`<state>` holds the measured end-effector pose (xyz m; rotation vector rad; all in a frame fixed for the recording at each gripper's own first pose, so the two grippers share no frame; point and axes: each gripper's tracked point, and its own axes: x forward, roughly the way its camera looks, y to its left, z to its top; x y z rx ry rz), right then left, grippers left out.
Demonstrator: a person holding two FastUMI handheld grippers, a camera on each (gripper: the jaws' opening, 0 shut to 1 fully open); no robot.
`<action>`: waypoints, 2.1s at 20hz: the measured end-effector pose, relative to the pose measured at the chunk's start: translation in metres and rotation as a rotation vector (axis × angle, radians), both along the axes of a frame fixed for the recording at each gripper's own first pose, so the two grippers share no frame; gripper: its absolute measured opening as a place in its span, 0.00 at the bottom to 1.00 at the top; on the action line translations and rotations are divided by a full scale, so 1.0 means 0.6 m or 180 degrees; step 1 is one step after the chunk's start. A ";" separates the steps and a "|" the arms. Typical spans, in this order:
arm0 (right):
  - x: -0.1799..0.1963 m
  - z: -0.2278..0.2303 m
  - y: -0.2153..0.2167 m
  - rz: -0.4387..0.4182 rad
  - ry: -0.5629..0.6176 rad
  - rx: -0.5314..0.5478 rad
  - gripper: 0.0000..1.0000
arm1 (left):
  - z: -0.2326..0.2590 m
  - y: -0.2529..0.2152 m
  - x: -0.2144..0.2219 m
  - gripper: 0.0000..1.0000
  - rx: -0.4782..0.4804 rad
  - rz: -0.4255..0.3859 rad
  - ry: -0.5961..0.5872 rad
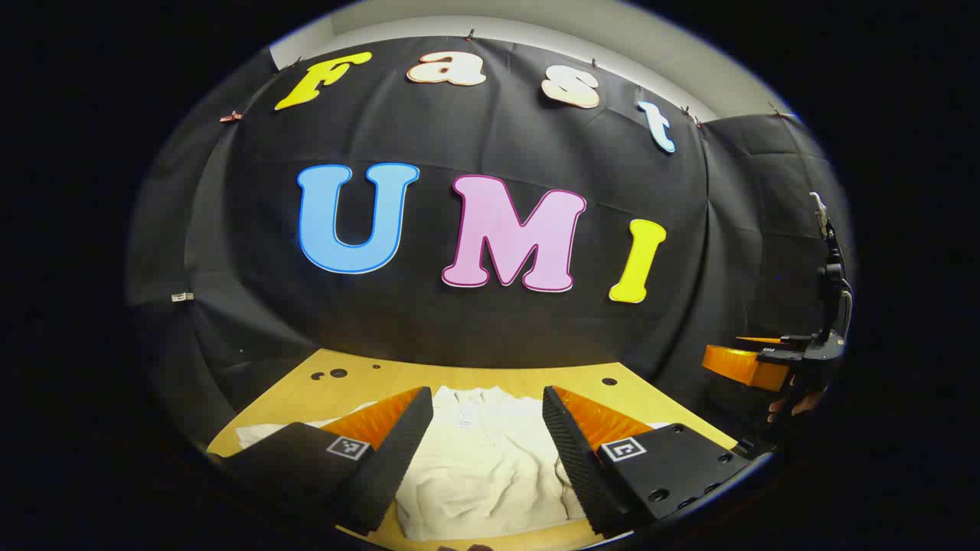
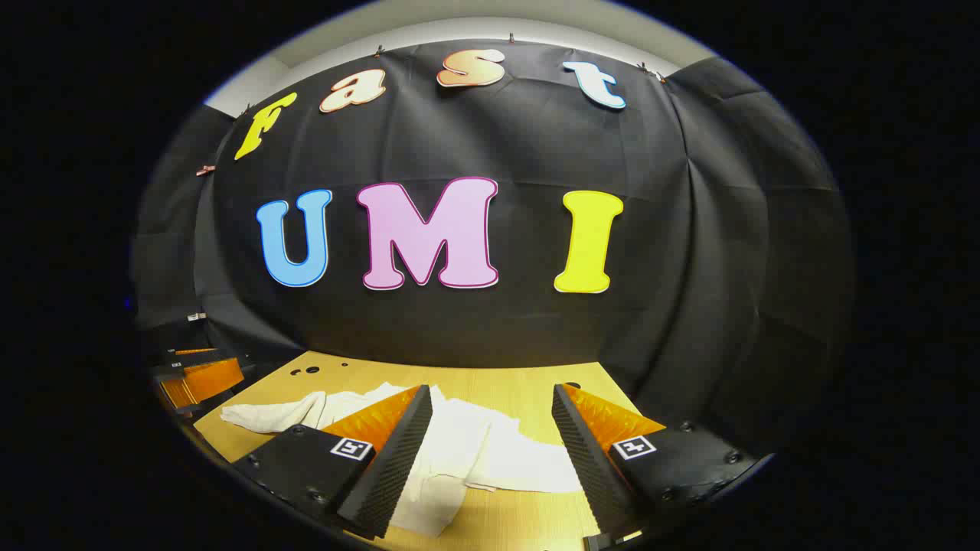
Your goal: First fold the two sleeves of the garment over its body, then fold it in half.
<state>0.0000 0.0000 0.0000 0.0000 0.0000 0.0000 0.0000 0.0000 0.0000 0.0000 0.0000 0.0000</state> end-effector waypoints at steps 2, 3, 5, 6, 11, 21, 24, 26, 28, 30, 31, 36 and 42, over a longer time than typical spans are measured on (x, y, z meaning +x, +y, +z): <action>0.004 -0.003 -0.004 -0.0007 0.0007 0.0015 0.97 | -0.004 -0.003 0.007 0.94 0.0019 -0.0010 0.0023; 0.006 -0.005 -0.004 -0.0004 0.0016 0.0016 0.98 | -0.007 -0.006 0.006 0.94 0.0017 -0.0026 0.0039; 0.007 -0.009 -0.007 -0.0006 0.0034 0.0002 0.98 | -0.009 -0.010 0.008 0.94 0.0000 -0.0044 0.0066; 0.006 -0.010 -0.008 -0.0003 0.0039 0.0006 0.98 | -0.010 -0.012 0.008 0.94 -0.0006 -0.0043 0.0070; 0.003 -0.020 -0.014 0.0012 0.0079 0.0038 0.98 | -0.015 -0.017 0.004 0.94 -0.0008 0.0002 0.0063; 0.007 -0.069 -0.065 -0.0147 0.0330 0.0183 0.98 | -0.032 -0.039 0.005 0.94 0.0044 -0.0006 0.0145; 0.024 -0.130 -0.128 -0.0366 0.0615 0.0213 0.98 | -0.039 -0.049 0.005 0.94 0.0059 -0.0038 0.0187; 0.038 -0.169 -0.174 -0.0511 0.0767 0.0212 0.98 | -0.035 -0.061 0.003 0.94 0.0004 -0.0113 0.0169; 0.054 -0.212 -0.216 -0.0621 0.0936 0.0228 0.97 | -0.041 -0.068 0.005 0.94 -0.0024 -0.0142 0.0192; 0.073 -0.262 -0.254 -0.0747 0.1124 0.0276 0.96 | -0.046 -0.068 0.009 0.94 -0.0023 -0.0115 0.0231; 0.085 -0.287 -0.272 -0.0828 0.1217 0.0283 0.97 | -0.051 -0.068 0.010 0.94 -0.0027 -0.0105 0.0259; 0.132 -0.400 -0.349 -0.1083 0.1615 0.0386 0.97 | -0.062 -0.076 0.016 0.94 -0.0168 -0.0062 0.0370; 0.169 -0.475 -0.388 -0.1080 0.1936 0.0501 0.98 | -0.064 -0.077 0.035 0.94 -0.0191 0.0122 0.0424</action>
